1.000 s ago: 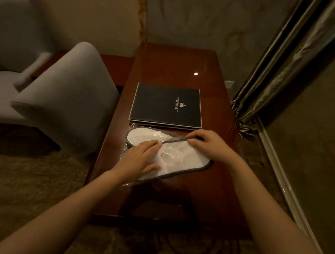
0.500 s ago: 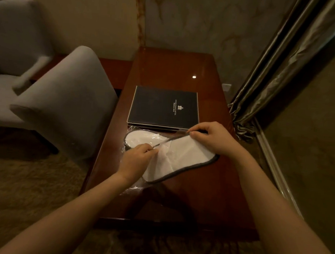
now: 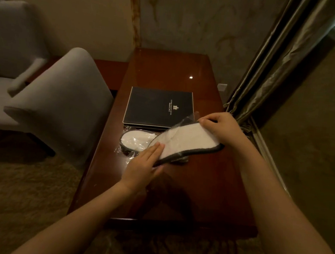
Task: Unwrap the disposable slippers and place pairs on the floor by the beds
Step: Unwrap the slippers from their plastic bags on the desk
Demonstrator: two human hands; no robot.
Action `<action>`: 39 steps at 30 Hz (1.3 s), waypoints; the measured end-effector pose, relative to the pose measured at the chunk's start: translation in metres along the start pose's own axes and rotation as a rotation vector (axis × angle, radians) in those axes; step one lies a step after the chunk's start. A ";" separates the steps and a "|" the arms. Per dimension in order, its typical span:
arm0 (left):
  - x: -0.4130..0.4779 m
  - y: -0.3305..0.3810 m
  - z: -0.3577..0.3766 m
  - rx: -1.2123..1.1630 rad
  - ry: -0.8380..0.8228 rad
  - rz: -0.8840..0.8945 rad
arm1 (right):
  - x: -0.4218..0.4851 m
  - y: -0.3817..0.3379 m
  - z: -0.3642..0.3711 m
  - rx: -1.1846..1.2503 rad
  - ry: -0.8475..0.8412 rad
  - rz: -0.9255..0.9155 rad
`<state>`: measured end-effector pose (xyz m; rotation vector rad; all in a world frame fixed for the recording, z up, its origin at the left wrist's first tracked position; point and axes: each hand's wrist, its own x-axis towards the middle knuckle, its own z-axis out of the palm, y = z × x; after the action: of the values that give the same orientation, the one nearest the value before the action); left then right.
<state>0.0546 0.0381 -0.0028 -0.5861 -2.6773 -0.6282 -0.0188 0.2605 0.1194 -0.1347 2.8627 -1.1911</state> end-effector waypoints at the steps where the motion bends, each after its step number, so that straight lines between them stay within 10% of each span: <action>1: 0.002 0.001 0.000 0.046 0.045 0.027 | 0.000 0.001 -0.001 0.014 0.014 0.019; 12: 0.009 -0.023 -0.001 0.168 -0.177 0.070 | -0.014 0.009 -0.003 -0.040 0.047 0.130; 23: 0.003 -0.037 -0.014 0.224 -0.269 0.140 | -0.020 0.006 0.015 -0.320 -0.432 0.084; 39: -0.024 -0.068 0.022 0.334 -0.614 -0.054 | -0.035 0.009 -0.032 0.171 -0.180 0.131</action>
<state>0.0392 -0.0144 -0.0543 -0.6982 -3.2687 0.0139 0.0131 0.2922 0.1355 -0.0451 2.5611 -1.3175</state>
